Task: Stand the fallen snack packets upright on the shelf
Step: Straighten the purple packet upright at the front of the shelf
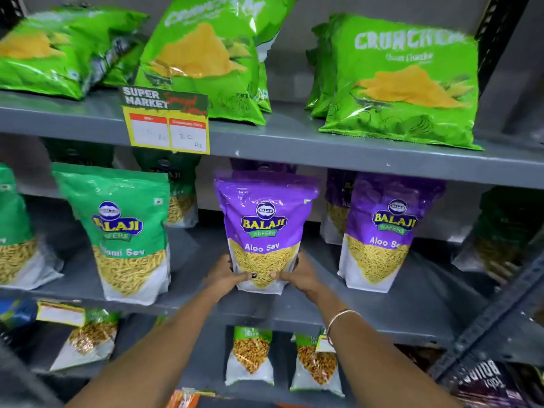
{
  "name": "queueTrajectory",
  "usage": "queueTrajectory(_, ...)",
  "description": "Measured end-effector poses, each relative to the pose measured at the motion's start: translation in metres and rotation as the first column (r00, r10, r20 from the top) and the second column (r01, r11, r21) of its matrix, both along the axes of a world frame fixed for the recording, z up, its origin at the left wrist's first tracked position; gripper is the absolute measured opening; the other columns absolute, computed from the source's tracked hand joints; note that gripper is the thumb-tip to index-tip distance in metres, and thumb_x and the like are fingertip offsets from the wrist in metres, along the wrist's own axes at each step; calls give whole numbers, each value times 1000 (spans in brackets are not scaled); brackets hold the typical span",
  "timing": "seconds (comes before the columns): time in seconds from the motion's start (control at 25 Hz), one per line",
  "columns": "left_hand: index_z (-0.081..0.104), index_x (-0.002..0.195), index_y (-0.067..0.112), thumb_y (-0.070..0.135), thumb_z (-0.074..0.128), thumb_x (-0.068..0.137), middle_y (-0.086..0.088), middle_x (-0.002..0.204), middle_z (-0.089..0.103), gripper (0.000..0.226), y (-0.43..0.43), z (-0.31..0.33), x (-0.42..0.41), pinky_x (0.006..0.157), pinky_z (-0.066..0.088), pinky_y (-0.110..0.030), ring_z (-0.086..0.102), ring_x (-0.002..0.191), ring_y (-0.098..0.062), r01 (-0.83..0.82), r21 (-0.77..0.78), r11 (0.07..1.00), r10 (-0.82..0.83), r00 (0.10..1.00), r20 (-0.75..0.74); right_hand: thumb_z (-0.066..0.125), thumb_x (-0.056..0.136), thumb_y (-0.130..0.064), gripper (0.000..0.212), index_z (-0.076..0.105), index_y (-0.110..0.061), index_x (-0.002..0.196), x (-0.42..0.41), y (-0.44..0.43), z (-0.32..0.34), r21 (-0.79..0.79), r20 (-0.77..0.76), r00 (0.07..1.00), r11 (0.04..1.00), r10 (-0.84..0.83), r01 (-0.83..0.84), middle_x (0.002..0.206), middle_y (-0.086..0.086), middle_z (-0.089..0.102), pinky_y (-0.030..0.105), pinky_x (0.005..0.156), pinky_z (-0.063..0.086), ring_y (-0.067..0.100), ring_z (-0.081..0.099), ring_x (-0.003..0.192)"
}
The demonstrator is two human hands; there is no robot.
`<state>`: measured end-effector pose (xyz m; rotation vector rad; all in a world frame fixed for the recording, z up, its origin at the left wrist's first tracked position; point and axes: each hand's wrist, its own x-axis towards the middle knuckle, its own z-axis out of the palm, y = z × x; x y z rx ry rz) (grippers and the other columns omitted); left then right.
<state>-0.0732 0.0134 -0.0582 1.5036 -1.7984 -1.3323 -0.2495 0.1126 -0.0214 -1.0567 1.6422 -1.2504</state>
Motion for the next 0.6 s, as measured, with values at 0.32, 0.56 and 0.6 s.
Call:
queueTrajectory(0.32,58,113,21,50,78,56,-2,125,66,67,62,50,35,104,41,-44,58,119,-24,79,-105,991,-52,969,240,88,48,-26,89,44,-14,124,23,28,-8,127,-129,990,989,-61,78,128,12,60,40,85,54,25,57,114)
queueTrajectory(0.56,55,119,19,49,74,66,-1,131,61,64,63,49,37,109,31,-43,52,126,-24,105,-149,983,-51,943,330,81,65,-9,64,44,-15,117,29,38,-2,114,-119,992,993,-31,45,114,8,60,9,49,46,13,57,87)
queueTrajectory(0.6,55,120,20,50,73,66,0,132,61,65,62,49,38,108,28,-44,51,127,-24,111,-152,982,-52,937,345,80,66,-9,65,44,-12,120,30,40,0,116,-117,993,992,-35,48,112,7,59,7,48,46,13,56,87)
